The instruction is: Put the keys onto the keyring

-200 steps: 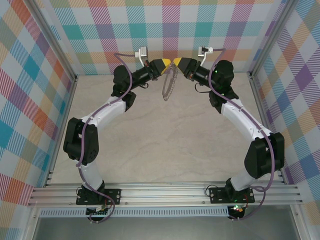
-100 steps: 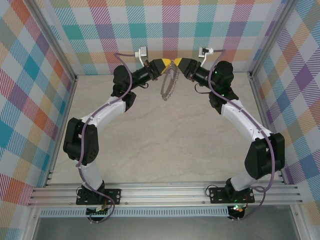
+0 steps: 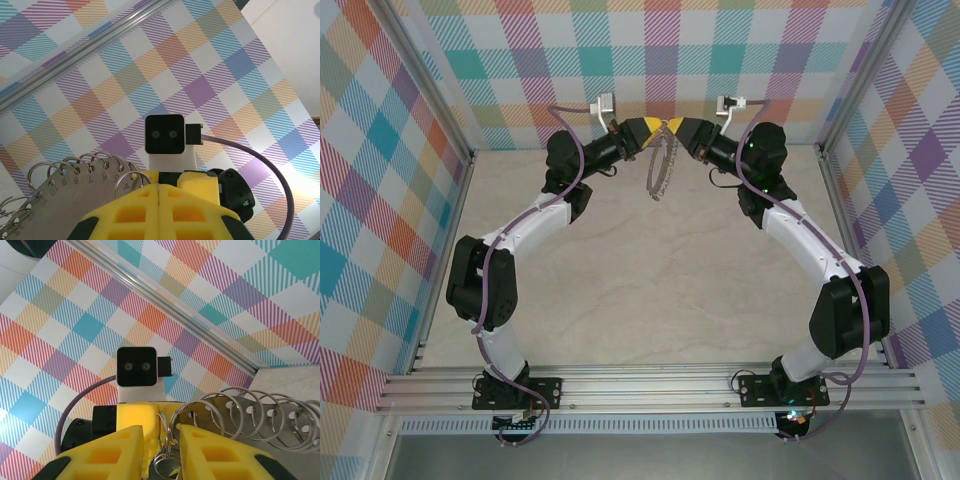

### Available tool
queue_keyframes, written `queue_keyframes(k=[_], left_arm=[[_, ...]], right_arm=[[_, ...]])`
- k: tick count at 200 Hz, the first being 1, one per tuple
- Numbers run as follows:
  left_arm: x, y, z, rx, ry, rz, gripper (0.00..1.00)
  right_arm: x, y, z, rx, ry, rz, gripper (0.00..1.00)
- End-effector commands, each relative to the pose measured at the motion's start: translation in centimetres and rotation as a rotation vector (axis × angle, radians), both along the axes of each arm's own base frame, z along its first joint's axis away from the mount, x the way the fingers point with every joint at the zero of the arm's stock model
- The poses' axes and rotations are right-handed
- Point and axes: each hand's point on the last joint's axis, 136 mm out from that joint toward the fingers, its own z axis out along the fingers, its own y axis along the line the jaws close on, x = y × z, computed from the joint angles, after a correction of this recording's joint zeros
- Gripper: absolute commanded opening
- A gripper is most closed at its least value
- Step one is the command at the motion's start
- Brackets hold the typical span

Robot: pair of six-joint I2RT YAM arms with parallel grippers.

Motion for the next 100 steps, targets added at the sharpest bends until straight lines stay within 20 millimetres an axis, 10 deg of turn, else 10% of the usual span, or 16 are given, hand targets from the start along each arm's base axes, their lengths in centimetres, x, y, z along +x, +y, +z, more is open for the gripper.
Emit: queue_keyframes(k=[1, 100], left_arm=[[-2.48, 0.57, 3.64, -0.055, -0.101, -0.011, 0.00], [-2.60, 0.72, 3.52, -0.057, -0.096, -0.005, 0.00]], right_arm=[[-1.28, 0.65, 2.60, 0.016, -0.079, 0.042, 0.25], [-0.93, 1.47, 2.32, 0.002, -0.064, 0.045, 0.07]])
